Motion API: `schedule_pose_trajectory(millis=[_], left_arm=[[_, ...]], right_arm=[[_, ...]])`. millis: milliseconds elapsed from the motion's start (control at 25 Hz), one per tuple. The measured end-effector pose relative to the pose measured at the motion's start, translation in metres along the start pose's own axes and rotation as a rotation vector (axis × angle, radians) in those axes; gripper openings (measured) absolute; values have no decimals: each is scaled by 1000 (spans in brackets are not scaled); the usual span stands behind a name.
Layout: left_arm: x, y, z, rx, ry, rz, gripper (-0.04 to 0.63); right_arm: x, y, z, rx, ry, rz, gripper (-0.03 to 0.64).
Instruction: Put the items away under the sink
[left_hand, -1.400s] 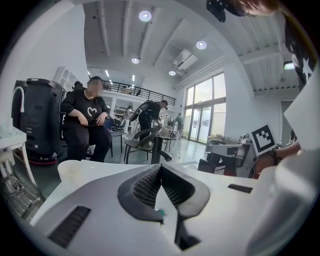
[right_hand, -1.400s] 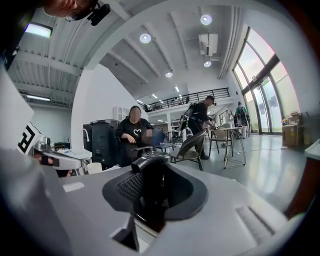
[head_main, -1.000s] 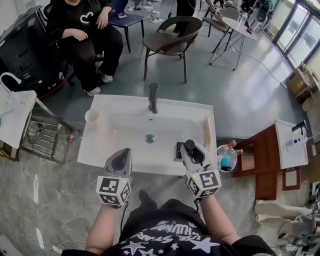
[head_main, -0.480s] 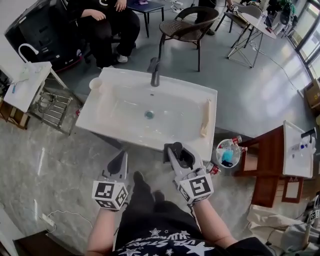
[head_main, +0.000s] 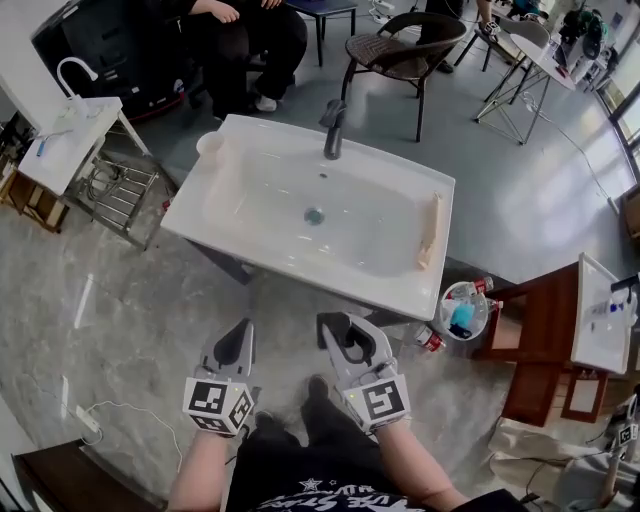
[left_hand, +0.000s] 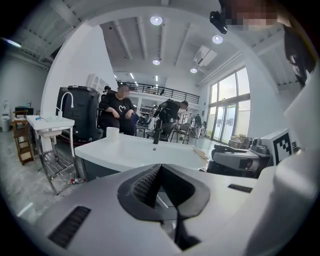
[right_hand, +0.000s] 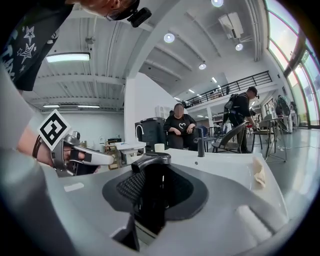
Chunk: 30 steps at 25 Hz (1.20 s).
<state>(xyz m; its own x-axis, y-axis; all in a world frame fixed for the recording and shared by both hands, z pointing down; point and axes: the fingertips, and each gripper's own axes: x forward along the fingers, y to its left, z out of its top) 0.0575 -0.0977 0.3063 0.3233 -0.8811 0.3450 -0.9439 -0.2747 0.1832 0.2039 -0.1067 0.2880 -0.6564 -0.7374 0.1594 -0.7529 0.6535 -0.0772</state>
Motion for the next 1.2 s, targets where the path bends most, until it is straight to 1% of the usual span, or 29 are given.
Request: schedule_pose_trajectory(millis=[160, 320, 440, 560, 680, 920, 1080, 1200], left_arm=[[-14, 14, -25, -20, -1, -9, 9], [-42, 33, -45, -14, -13, -46, 9], [-69, 56, -65, -20, -11, -83, 9], [-90, 82, -94, -8, -1, -104, 9], [-105, 107, -124, 2, 17, -109, 9], [-111, 143, -166, -11, 28, -92, 9], [-100, 155, -183, -23, 32, -76, 9], [-76, 168, -193, -20, 33, -69, 9]], right_arm=[[2, 26, -29, 18, 42, -12, 97], [7, 61, -50, 24, 23, -38, 97], [14, 92, -67, 84, 7, -58, 97], [21, 114, -91, 145, -6, -97, 97], [25, 129, -119, 141, 8, -151, 97], [30, 135, -169, 126, 61, -230, 97], [40, 129, -190, 125, 92, -232, 97], [62, 113, -210, 130, 103, -234, 98]])
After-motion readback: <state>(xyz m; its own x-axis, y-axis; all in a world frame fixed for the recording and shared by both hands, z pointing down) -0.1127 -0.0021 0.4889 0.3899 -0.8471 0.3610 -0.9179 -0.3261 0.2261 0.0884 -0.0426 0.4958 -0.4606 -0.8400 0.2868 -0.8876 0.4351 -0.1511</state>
